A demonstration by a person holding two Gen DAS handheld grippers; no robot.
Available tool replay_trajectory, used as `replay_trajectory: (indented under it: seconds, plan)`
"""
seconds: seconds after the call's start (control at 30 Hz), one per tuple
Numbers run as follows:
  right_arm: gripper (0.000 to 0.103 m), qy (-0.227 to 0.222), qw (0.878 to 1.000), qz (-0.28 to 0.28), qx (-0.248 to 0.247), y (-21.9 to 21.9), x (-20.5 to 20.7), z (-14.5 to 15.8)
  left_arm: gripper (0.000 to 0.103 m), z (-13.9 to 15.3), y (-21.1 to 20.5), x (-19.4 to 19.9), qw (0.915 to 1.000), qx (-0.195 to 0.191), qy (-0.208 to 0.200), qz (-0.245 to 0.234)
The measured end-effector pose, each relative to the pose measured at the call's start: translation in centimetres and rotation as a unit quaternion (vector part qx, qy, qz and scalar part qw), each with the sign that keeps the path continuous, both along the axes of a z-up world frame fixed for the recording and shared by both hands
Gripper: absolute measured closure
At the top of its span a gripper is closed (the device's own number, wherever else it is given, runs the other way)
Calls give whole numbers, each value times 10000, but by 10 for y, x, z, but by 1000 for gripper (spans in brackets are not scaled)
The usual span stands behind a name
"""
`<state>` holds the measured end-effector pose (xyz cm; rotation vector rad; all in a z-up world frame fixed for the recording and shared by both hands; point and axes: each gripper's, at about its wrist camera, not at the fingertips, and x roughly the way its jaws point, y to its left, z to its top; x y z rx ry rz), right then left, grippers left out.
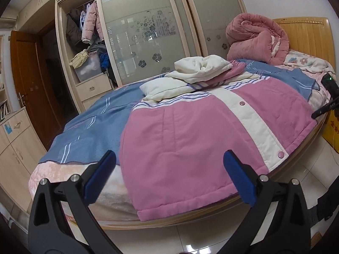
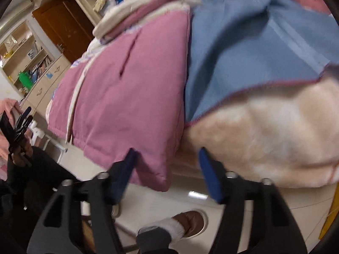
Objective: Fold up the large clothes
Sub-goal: 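Move the right tool to the jacket hem and grasp it, then grasp the hem with the left tool while the right tool holds it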
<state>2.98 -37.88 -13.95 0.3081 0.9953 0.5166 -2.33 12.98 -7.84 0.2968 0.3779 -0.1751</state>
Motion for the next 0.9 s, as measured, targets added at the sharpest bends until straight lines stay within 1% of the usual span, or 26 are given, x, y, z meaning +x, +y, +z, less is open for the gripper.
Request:
replay_trajectory:
  seconds: [0.03,0.07,0.13,0.23,0.3,0.33,0.37,0.4,0.47,0.5,0.53,0.57,0.6,0.63,0.67,0.7,0.73,0.77,0.8,0.87,0.9]
  plan:
    - [63,47,9999,91,96,3,1,-2,2,0,-1,1,10000,14,6,15]
    - [66,63,9996,165,198,5,3,-2,2,0,-1,1,10000,30,6,31]
    - [66,50,9992,222,337,8,2,-1,2,0,-2,2,10000,40,19,50]
    - [66,218,9973,132,689,0,6,-6,2,0,-2,4,10000,17,76,41]
    - [66,312,9961,112,815,1,9,-8,2,1,0,6,9999,10,146,60]
    - [70,338,9954,153,880,3,9,-7,2,1,3,8,9998,-8,197,63]
    - [81,354,9944,196,976,5,8,-5,2,2,7,11,9995,-72,309,55]
    - [86,347,9933,205,1086,5,7,-2,2,2,12,14,9990,-146,426,46]
    - [91,285,9916,260,1232,8,4,9,2,1,30,24,9958,-463,774,125]
    - [92,172,9909,325,1294,13,0,18,2,1,38,29,9938,-601,920,170]
    - [93,93,9904,318,1343,15,-1,23,2,-1,48,34,9901,-792,1135,211]
    - [93,13,9883,306,1495,17,-5,29,2,-4,61,42,9842,-1057,1391,292]
    - [93,-140,9831,325,1796,19,-9,40,2,-8,72,48,9778,-1258,1632,386]
    - [94,-258,9796,304,1967,18,-12,47,2,-13,82,54,9705,-1452,1867,459]
    - [94,-414,9714,238,2326,16,-15,57,2,-18,91,59,9634,-1639,2059,512]
    - [94,-470,9636,226,2624,14,-15,63,2,-25,103,65,9521,-1918,2301,606]
    - [94,-569,9619,224,2666,14,-16,69,2,-31,112,70,9418,-2165,2485,661]
    - [94,-655,9583,235,2770,14,-16,76,2,-35,116,73,9354,-2314,2589,659]
    - [94,-698,9530,218,2941,13,-15,79,2,-40,121,77,9261,-2512,2747,613]
    - [94,-778,9484,214,3067,11,-14,84,7,-50,120,84,9127,-2746,2994,451]
    - [94,-800,9472,239,3097,12,-13,86,13,-59,117,90,9034,-2827,3206,349]
